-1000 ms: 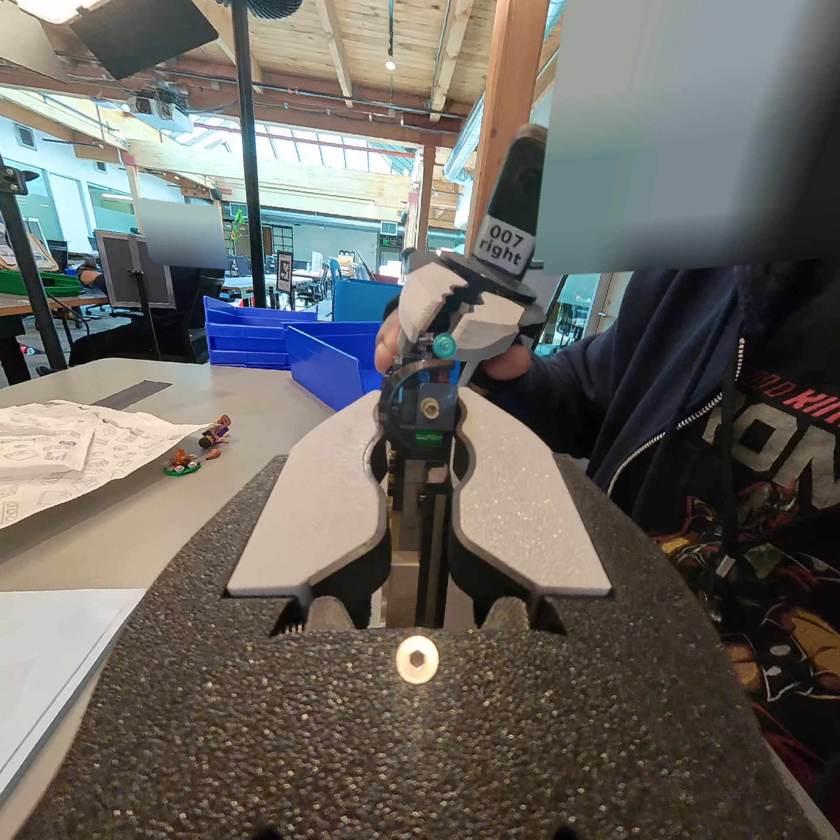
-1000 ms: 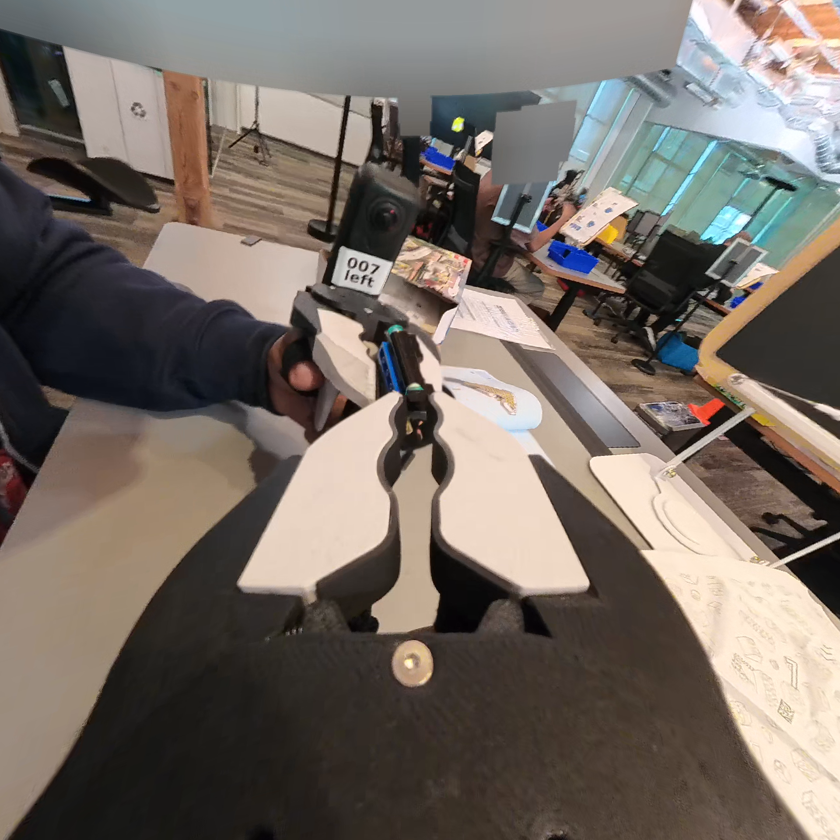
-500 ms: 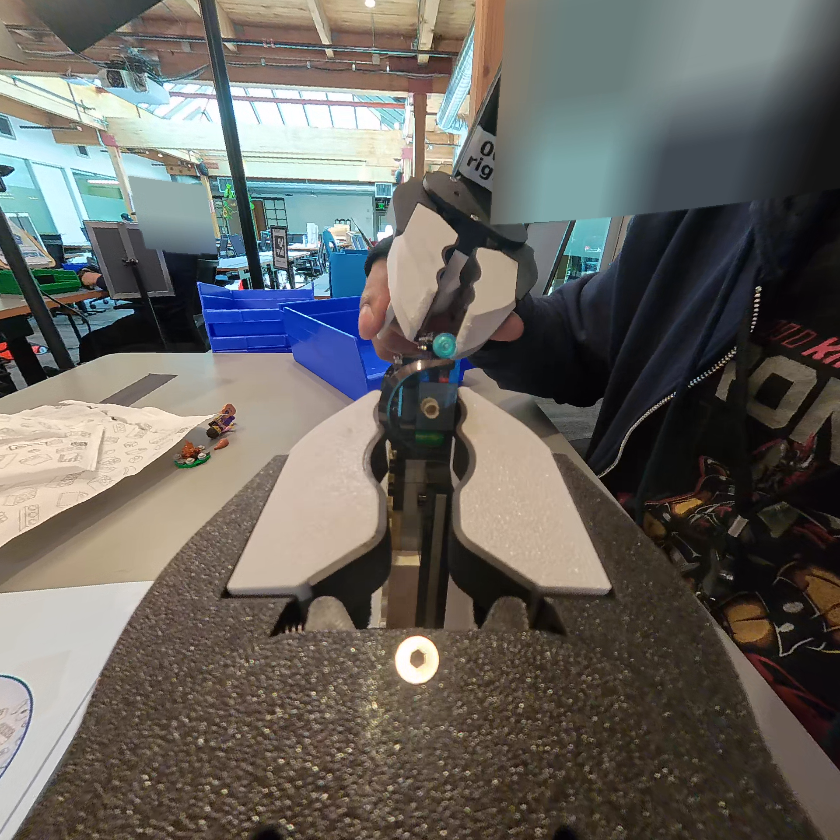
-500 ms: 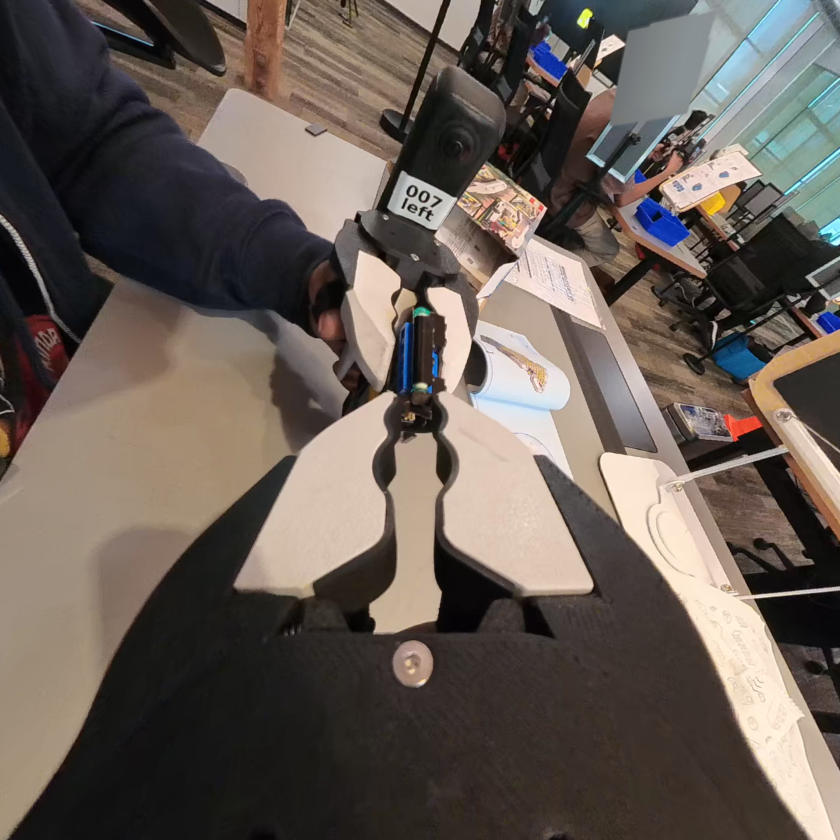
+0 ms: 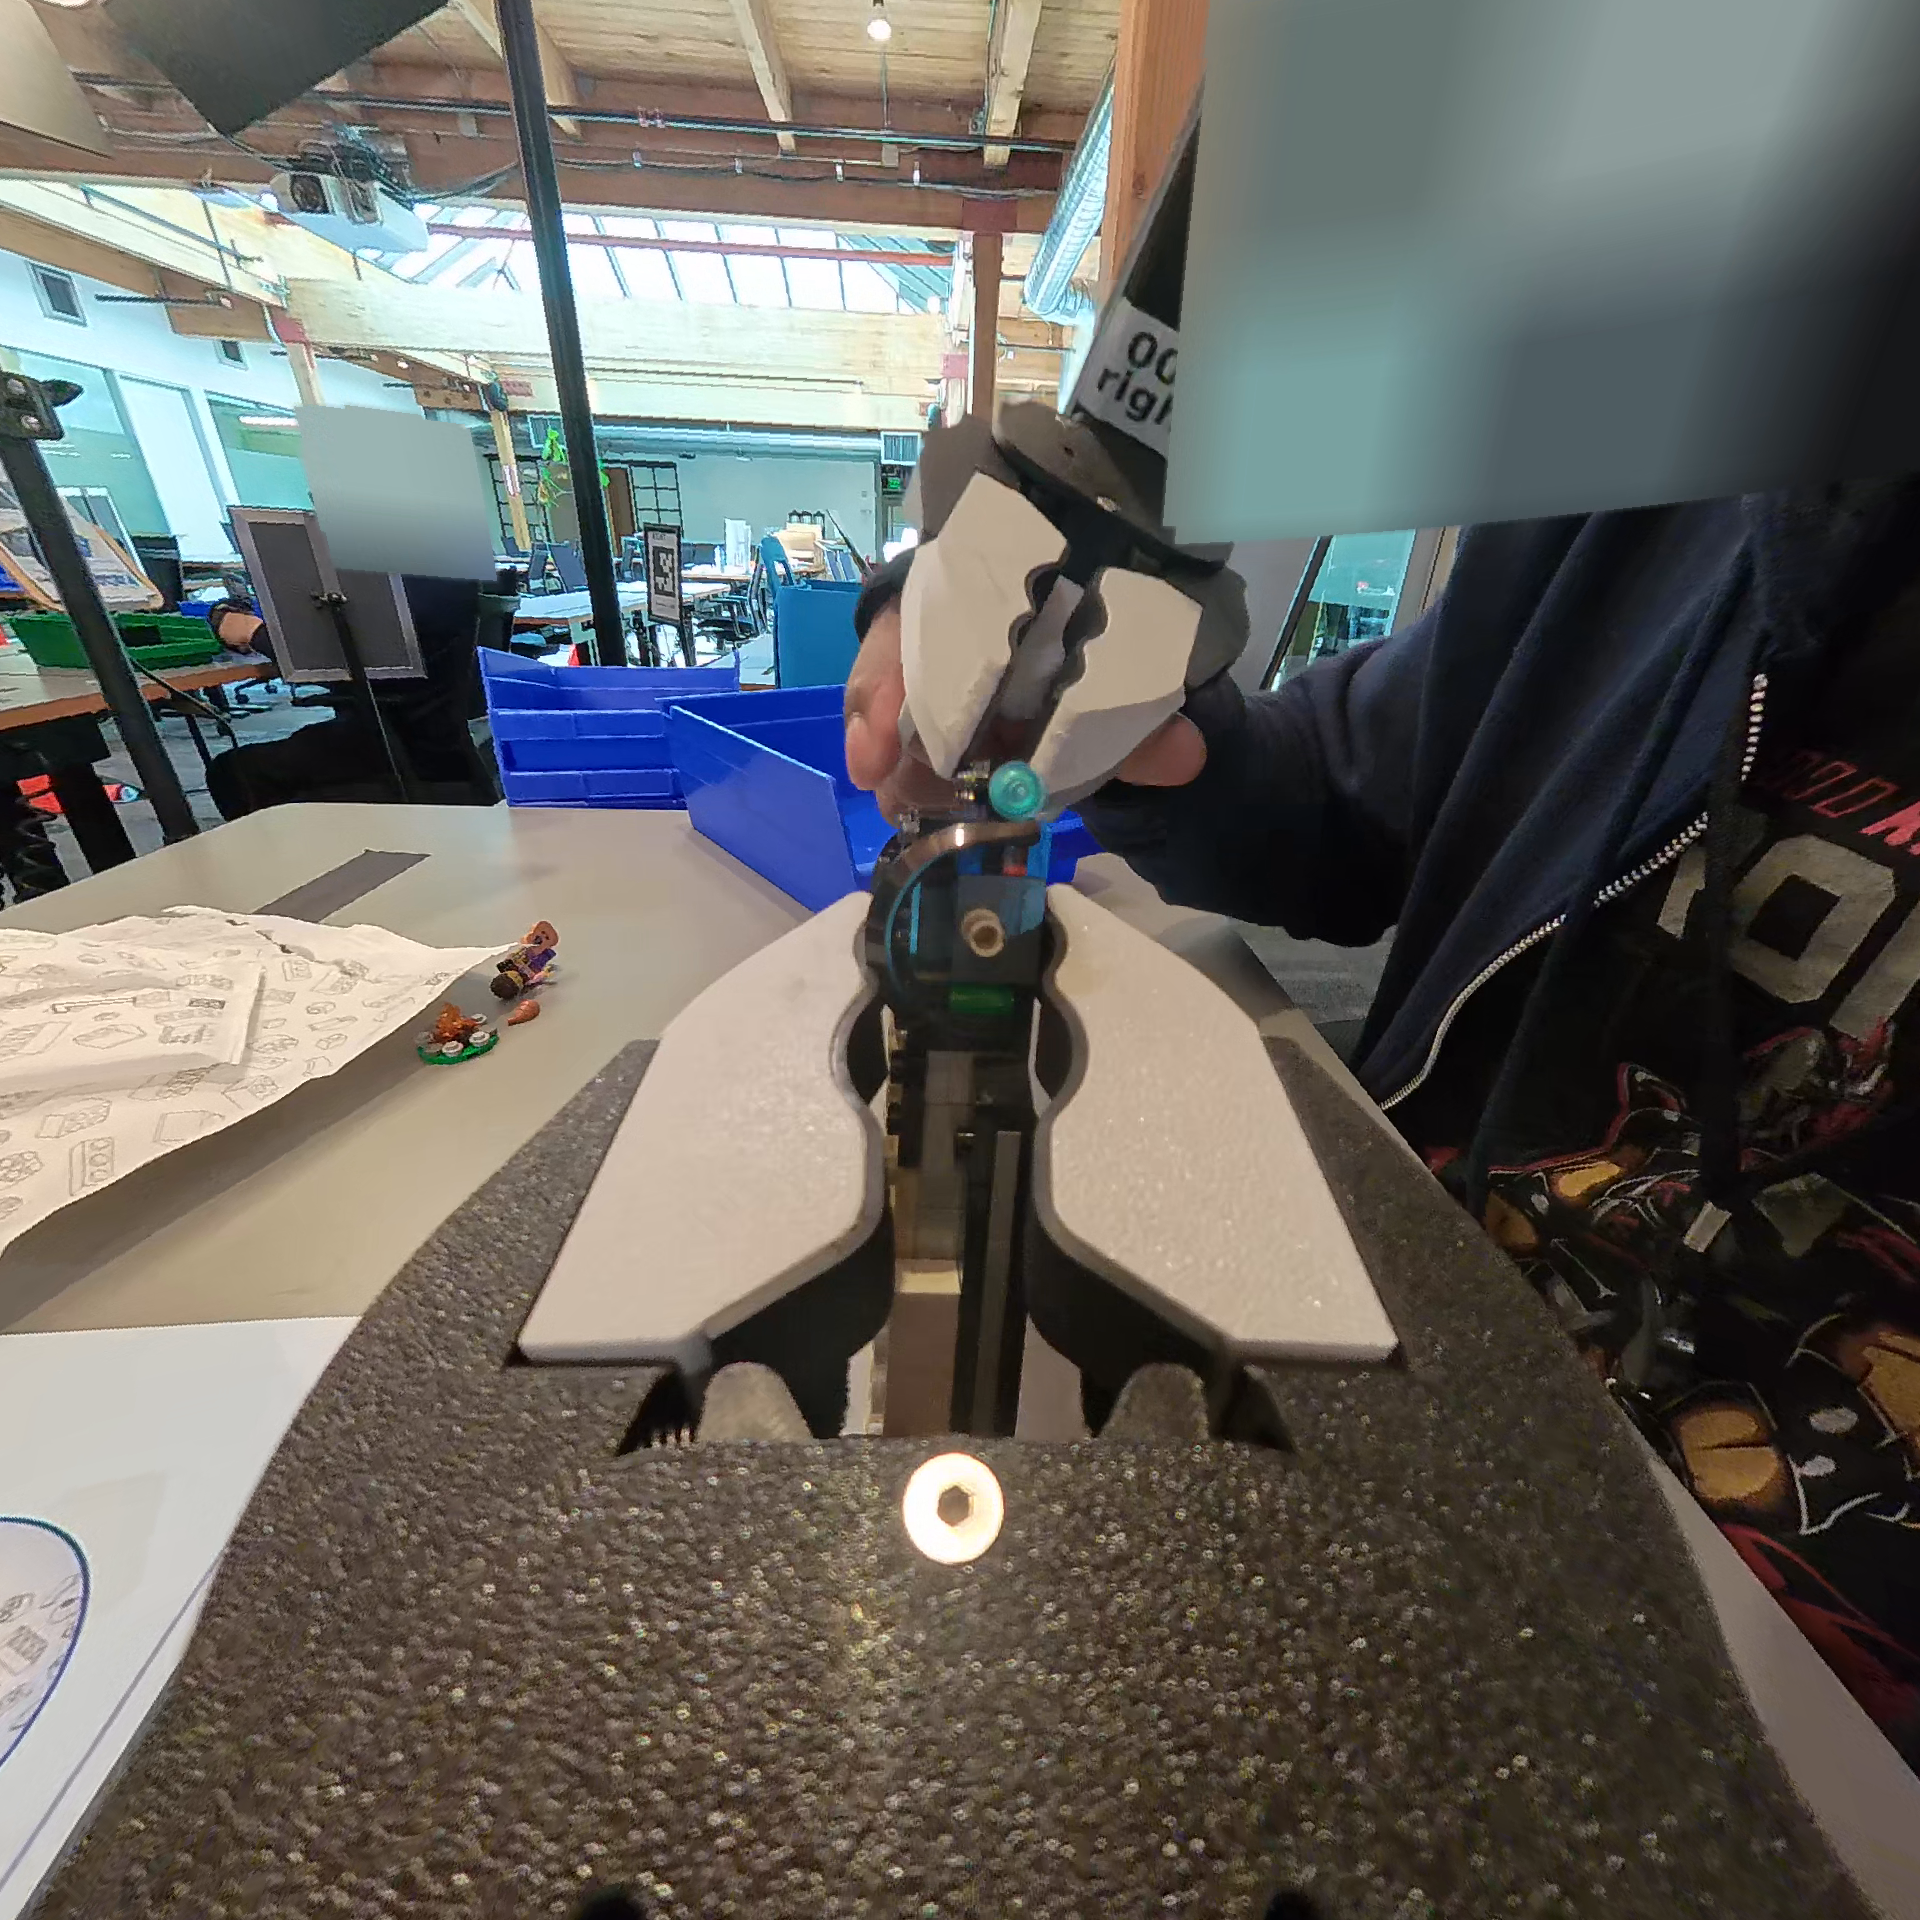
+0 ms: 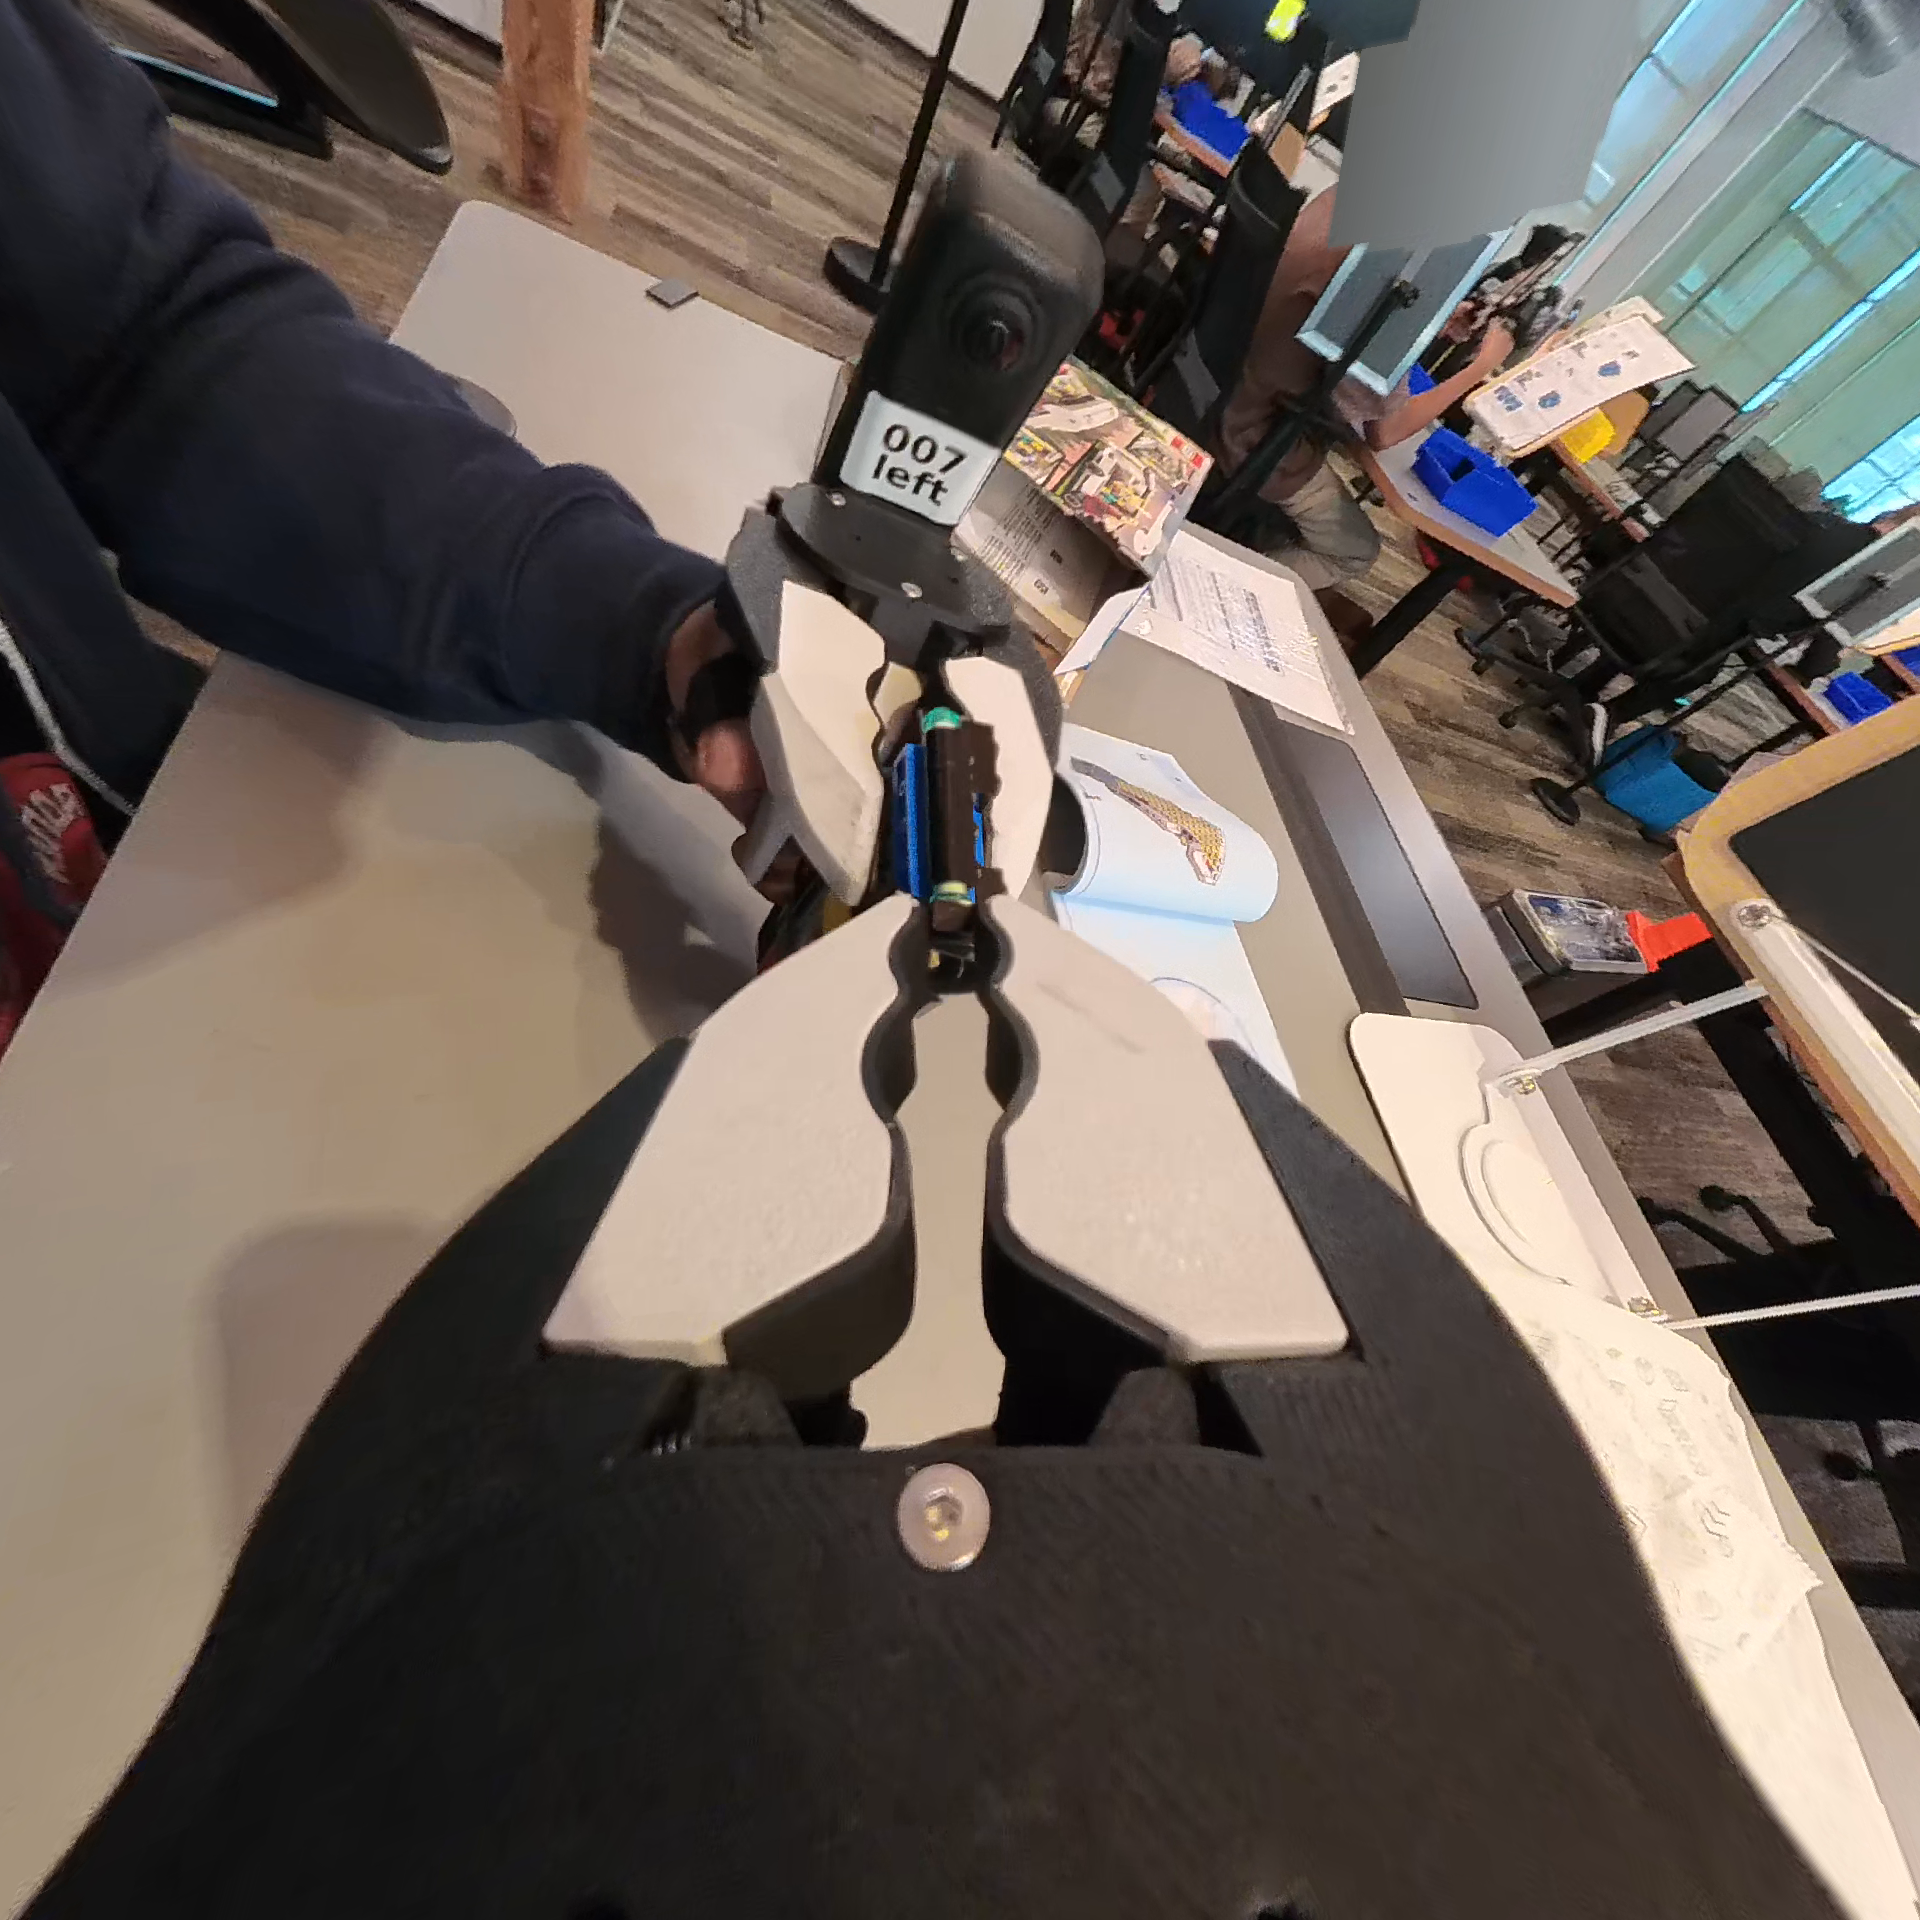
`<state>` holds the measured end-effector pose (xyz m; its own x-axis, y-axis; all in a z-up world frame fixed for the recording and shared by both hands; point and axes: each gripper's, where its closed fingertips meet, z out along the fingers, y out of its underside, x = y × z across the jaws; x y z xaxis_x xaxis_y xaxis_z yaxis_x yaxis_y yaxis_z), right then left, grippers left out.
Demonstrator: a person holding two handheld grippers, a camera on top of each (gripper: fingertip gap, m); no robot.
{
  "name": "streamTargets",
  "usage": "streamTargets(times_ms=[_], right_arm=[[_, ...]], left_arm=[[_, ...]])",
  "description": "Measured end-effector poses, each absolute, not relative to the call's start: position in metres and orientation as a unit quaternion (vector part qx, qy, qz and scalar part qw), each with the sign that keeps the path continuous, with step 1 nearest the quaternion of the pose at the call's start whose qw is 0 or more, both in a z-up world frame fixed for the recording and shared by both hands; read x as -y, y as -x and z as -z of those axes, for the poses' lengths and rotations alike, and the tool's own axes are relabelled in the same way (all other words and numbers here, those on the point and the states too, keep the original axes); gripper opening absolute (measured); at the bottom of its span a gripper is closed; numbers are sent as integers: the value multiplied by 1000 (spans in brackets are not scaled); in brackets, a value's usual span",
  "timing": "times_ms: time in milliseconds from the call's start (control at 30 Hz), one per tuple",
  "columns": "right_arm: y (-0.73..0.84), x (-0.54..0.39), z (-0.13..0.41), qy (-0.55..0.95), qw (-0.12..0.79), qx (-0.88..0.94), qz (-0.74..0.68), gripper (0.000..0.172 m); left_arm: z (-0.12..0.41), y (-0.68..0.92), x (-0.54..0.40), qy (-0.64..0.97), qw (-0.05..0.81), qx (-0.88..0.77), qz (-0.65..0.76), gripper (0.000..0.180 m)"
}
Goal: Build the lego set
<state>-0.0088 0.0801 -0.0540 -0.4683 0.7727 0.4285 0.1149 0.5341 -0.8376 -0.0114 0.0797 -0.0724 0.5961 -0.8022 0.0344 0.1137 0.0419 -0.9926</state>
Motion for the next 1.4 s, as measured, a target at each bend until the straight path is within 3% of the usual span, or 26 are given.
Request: streamTargets(times_ms=[367,633,1200,1400], right_arm=[[15,-85,46,323,535,677,-389,8],[10,-82,53,296,475,735,-383,8],[16,-86,49,356,526,643,-429,8],[8,-86,54,367,499,642,-452,8]], left_arm=[[67,16,-83,591,671,-247,373,25],[72,12,-80,602,663,-285,341,25],[69,16,-84,597,676,-263,344,25],[68,19,-85,599,678,-257,340,25]])
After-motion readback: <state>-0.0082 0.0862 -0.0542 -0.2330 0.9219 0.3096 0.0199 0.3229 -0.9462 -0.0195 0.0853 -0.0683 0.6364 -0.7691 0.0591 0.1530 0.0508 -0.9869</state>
